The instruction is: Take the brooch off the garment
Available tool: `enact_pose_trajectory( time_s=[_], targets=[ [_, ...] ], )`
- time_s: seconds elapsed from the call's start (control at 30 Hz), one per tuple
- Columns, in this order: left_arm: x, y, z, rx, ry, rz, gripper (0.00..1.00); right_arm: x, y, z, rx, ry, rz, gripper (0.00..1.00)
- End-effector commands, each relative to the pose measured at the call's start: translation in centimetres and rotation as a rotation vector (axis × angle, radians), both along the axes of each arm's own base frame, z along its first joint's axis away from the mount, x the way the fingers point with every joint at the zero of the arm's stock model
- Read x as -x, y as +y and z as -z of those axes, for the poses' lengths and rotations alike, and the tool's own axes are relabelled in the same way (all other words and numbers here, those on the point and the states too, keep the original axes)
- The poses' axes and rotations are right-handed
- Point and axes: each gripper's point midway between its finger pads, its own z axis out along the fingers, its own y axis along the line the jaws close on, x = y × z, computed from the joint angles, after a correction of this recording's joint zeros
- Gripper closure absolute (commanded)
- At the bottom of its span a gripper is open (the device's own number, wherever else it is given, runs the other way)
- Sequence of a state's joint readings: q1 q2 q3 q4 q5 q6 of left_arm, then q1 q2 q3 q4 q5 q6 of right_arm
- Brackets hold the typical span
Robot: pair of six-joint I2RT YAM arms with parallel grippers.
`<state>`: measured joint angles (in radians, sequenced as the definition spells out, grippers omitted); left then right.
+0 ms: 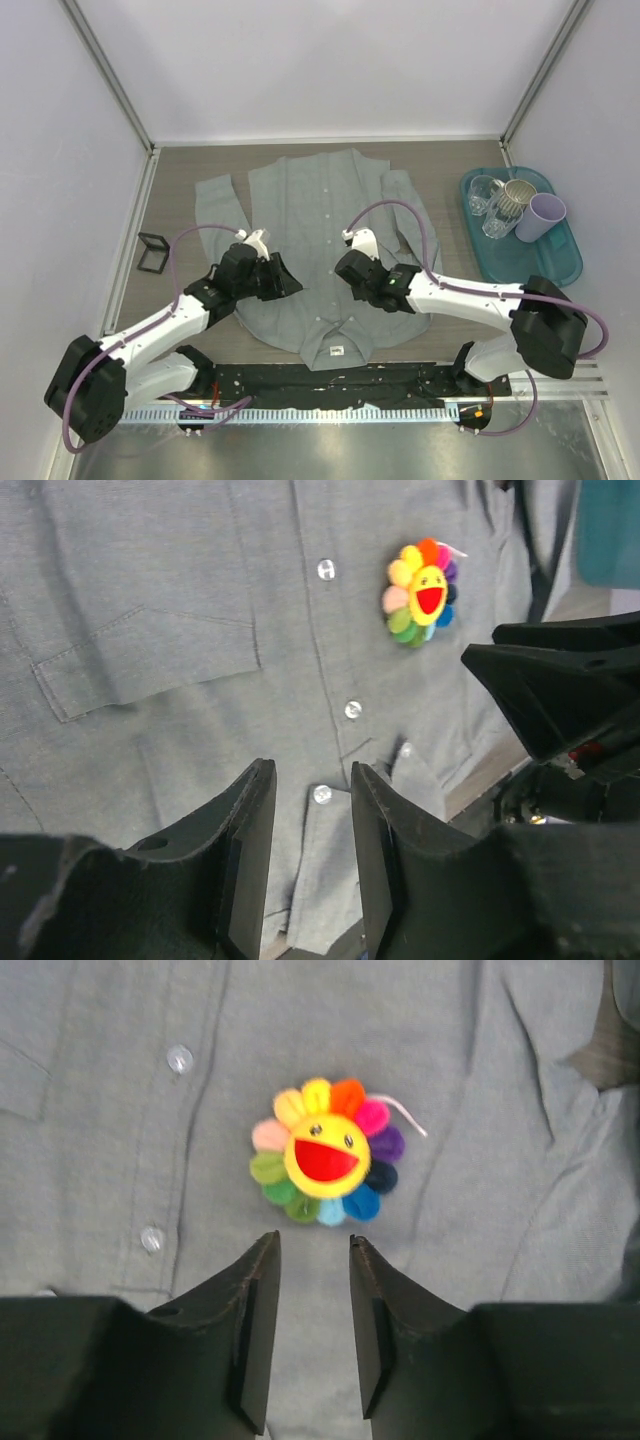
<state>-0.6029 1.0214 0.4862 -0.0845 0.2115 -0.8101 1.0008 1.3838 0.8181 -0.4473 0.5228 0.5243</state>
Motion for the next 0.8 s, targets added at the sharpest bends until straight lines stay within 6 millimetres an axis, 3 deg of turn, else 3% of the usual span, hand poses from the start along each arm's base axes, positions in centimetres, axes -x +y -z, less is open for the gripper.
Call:
enact_pose_trajectory(
  time_s=[0.0, 0.1, 0.4, 0.63, 0.77],
  targets=[
    [-2.4, -0.7, -1.2, 0.051, -0.092, -0.056, 0.62, -2.6, 2.8, -0.5, -0.050, -0.097, -0.018, 0.56],
    [-2.3, 0.1, -0.1, 0.022, -0.083, -0.086, 0.62, -3.0, 3.6, 0.3, -0.032, -0.080, -0.036, 0.44],
    [-1.7, 1.4, 0.6, -0.016, -0.077, -0.125, 0.59, -3.6, 3.0, 2.8, 0.040, -0.081, -0.021, 0.39],
    [-1.6, 1.1, 0.0, -0.002, -0.079, -0.108, 0.58, -4.2, 2.4, 4.1, 0.065, -0.081, 0.007, 0.40],
    [-1.3, 1.1, -0.3, -0.010, -0.063, -0.093, 0.56, -4.3, 2.6, 3.7, 0.036, -0.095, 0.033, 0.49]
  ],
)
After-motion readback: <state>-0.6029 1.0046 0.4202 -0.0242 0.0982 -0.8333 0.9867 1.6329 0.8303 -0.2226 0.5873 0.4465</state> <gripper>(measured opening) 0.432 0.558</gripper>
